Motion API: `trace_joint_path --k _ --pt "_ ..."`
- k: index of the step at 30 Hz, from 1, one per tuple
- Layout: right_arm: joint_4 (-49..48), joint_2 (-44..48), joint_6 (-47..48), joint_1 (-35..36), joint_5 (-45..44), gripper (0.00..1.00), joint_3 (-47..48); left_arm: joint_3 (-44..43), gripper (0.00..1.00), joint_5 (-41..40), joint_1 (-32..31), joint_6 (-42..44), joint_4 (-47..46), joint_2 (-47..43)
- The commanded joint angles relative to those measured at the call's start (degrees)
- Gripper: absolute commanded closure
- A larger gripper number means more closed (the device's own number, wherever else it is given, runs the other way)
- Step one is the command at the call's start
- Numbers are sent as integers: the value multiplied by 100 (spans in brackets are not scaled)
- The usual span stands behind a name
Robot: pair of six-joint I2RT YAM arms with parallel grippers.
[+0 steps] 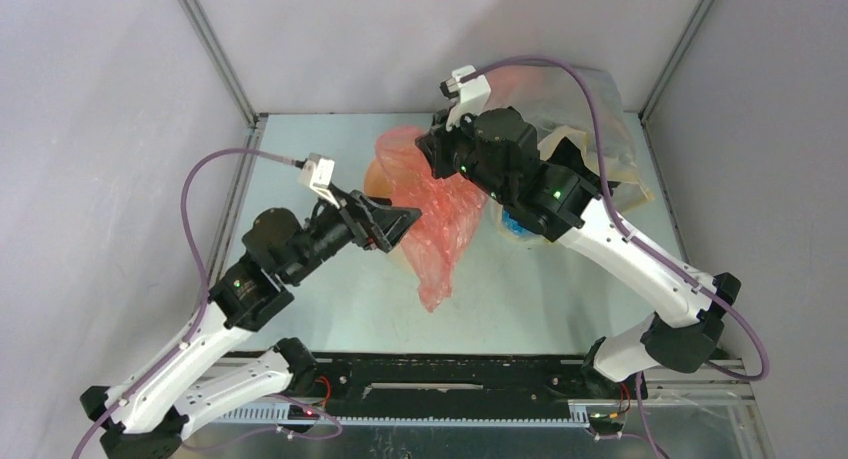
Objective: Put the trash bags into the trash bin
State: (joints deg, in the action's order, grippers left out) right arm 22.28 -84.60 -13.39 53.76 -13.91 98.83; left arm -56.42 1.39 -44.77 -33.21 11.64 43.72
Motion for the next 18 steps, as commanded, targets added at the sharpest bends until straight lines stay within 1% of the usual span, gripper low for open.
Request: trace_joint_path --k 1,3,7,11,12,13,14,15,18 --pt "-71 -57 -53 -31 -64 100 277 543 0 -912 -294 -556 -522 -620" --pt "-82 -80 -33 -29 -58 100 268 738 0 -982 -432 -698 -677 -767" --pt "-112 -116 -34 -32 -26 100 261 653 0 -948 -787 -759 -699 -619" --pt "-104 -154 -46 -34 -17 100 257 459 0 -1327 -1249 -591 -691 -372" --pt "-102 -159 -49 -36 -21 100 249 420 2 -1424 -1309 -548 -691 -294" --pt "-101 -162 -58 -30 -16 100 240 369 7 -1517 -1338 -531 -629 -208" --pt "-97 -167 -53 -37 -1 100 234 304 15 -1617 -1341 -535 -528 -120" --pt "-93 -174 -50 -35 2 100 240 254 27 -1691 -1341 -525 -438 -44" --pt "-76 -150 -22 -42 -5 100 238 167 51 -1876 -1341 -444 -274 105"
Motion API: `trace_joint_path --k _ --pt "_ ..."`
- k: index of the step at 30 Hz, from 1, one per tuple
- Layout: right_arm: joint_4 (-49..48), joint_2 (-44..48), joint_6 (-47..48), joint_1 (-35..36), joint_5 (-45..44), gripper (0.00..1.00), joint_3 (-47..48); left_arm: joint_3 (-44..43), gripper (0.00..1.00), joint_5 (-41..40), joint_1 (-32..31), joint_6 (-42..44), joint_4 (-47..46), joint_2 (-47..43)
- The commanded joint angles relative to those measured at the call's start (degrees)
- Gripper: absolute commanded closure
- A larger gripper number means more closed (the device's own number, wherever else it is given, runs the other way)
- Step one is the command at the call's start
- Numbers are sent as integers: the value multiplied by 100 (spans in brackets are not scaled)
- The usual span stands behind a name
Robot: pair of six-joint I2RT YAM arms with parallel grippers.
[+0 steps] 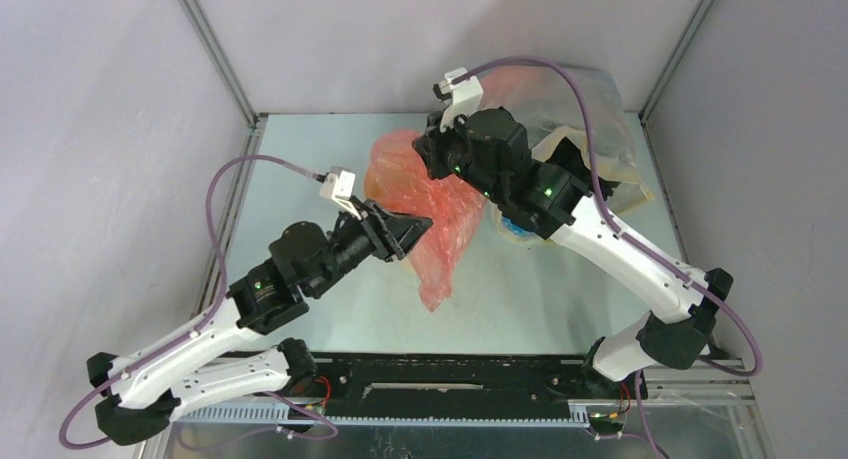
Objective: Put the trash bags into the trash bin
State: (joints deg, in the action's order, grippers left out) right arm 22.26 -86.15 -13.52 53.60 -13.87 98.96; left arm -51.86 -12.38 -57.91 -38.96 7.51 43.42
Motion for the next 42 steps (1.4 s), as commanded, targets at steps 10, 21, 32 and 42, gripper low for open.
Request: trace_joint_path --k 10,21,32,42 --pt "376 215 88 -389 -103 89 502 -1620 100 -868 598 1135 1656 521" --pt "1262 428 357 810 -2136 23 499 -2255 100 246 1125 1462 1740 761" --pt "1743 307 280 1395 -3566 12 -135 -2097 100 304 1124 1366 1671 695" --pt "1684 328 206 1069 -3268 48 -351 -2389 100 24 1151 1494 1965 876"
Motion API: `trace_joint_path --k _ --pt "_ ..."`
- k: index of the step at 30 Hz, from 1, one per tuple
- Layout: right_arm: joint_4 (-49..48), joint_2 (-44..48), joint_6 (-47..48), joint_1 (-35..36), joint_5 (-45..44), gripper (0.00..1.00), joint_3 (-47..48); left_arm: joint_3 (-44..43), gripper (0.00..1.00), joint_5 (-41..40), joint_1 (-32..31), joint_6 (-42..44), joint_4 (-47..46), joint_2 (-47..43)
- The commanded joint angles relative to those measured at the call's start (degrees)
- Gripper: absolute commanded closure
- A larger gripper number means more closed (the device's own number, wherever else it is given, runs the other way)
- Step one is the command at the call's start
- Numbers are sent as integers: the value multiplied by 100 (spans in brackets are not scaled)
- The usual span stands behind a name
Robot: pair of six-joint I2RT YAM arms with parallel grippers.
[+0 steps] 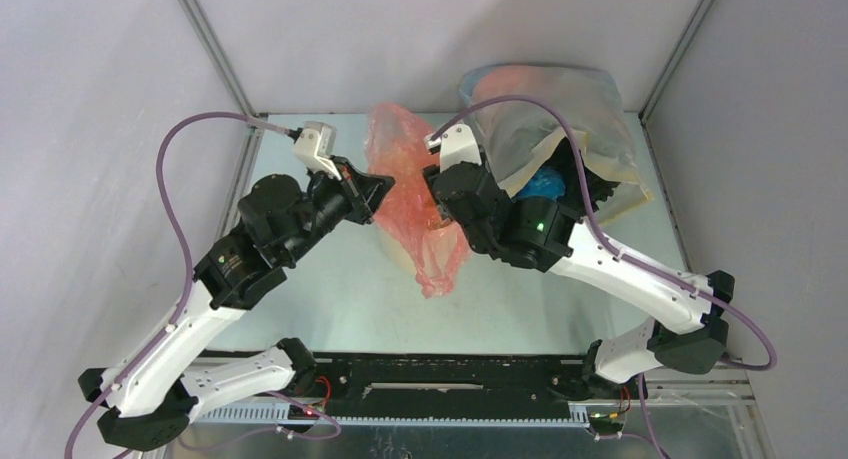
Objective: Put the trash bags into the trash bin
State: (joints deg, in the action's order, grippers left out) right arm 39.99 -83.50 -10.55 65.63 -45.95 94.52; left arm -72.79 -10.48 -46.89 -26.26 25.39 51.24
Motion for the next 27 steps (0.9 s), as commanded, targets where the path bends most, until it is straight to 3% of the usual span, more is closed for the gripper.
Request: trace_joint_path --k 1,4,6,13,18,22,27 --pt "-95 89 -74 -151 -51 59 126 -370 100 -216 70 241 239 122" --pt "-118 198 -13 -193 40 90 224 -542 100 -389 184 293 414 243" --pt "-153 271 9 -257 228 97 283 -657 100 -334 353 301 495 366" --pt "-271 318 -98 -988 1870 100 579 -949 100 155 1173 251 696 927" --pt "-141 -333 -181 -1328 3003 100 1035 -746 100 538 1701 120 589 1438" --pt "-64 -862 -305 -1425 3678 100 1193 -401 100 963 1727 54 340 1735" --pt "-124 -1360 -491 -1607 4978 100 1054 -84 100 835 1727 24 33 2007"
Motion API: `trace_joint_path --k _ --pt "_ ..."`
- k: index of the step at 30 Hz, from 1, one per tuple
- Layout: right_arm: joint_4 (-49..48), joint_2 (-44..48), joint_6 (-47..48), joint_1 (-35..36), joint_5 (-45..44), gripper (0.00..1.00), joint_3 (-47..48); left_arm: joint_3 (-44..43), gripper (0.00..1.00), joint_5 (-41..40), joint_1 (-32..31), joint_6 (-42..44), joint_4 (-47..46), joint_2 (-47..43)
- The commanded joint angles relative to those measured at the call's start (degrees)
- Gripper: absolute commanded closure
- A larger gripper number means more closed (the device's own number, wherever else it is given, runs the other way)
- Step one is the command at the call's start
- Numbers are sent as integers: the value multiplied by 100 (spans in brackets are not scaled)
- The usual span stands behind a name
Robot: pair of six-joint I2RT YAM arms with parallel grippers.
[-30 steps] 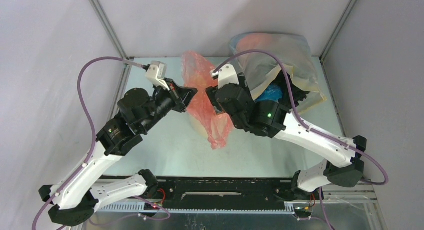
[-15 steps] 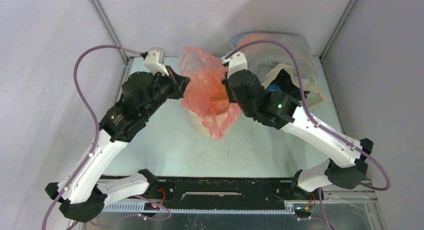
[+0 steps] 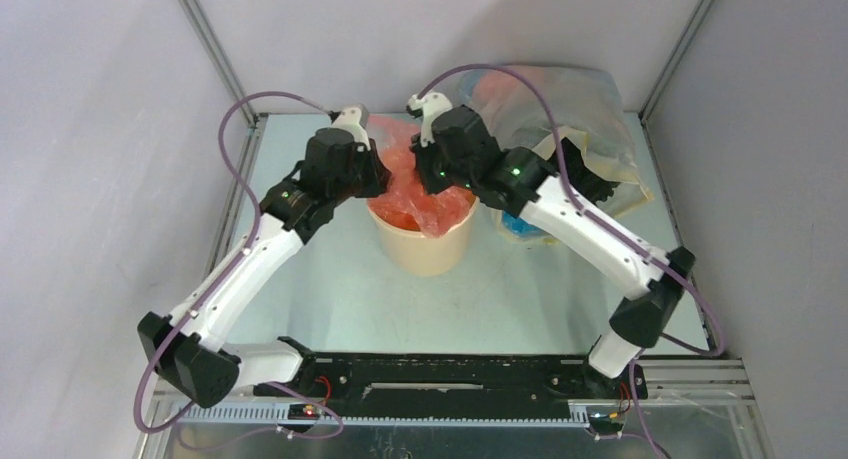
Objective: Put the trash bags into the trash bin
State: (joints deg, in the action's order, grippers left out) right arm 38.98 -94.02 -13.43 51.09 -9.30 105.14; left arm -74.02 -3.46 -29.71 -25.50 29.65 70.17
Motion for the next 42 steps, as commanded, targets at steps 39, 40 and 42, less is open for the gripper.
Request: trace_joint_path --k 39,40,42 --pt "922 1091 -186 -1196 868 84 -679 -467 100 680 719 194 1293 -1507" --pt "921 1181 -180 -1208 871 80 -758 -436 100 661 720 199 1346 -1596" --pt "896 1375 -170 -1247 870 70 -927 -384 100 598 721 201 1429 -1724"
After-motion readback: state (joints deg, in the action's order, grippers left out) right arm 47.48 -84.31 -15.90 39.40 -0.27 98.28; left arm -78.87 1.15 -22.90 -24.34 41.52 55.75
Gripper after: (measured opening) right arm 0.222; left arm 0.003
